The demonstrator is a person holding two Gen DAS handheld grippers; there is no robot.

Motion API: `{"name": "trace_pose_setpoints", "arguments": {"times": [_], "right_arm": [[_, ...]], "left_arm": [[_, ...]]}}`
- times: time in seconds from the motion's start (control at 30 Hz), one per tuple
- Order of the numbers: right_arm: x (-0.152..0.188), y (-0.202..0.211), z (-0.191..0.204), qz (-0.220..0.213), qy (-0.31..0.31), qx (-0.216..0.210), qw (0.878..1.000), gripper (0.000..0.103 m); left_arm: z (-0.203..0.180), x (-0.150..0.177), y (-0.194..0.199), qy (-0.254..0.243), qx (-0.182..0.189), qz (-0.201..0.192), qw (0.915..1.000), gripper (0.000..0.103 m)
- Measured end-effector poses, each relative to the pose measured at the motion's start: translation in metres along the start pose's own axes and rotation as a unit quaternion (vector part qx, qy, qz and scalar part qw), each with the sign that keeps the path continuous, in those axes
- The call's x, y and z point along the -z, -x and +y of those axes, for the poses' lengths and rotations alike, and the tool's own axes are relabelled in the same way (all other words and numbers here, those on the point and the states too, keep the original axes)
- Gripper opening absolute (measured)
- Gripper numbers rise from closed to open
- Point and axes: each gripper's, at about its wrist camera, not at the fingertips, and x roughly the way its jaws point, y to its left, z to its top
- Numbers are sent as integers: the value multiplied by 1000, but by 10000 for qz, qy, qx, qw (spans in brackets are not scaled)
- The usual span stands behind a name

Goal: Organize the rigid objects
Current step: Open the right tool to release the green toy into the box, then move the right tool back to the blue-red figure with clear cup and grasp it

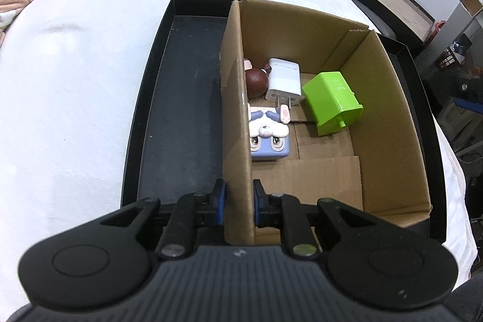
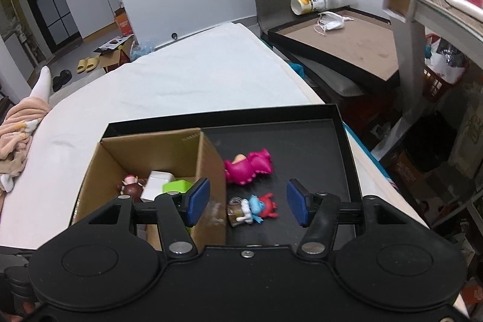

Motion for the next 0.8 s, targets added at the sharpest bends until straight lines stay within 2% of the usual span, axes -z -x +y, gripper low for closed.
{"name": "trace_pose_setpoints", "arguments": {"times": [0.37,0.8], "right_arm": [[23,-30,-30,232,-244,-181,9993,55],[33,-73,-54,284,-520,-638,9962,51]], "left_arm": [[2,-2,5,49,-169,-37,9998,12],[-9,-5,5,-171,-400,76,9990,10]]}}
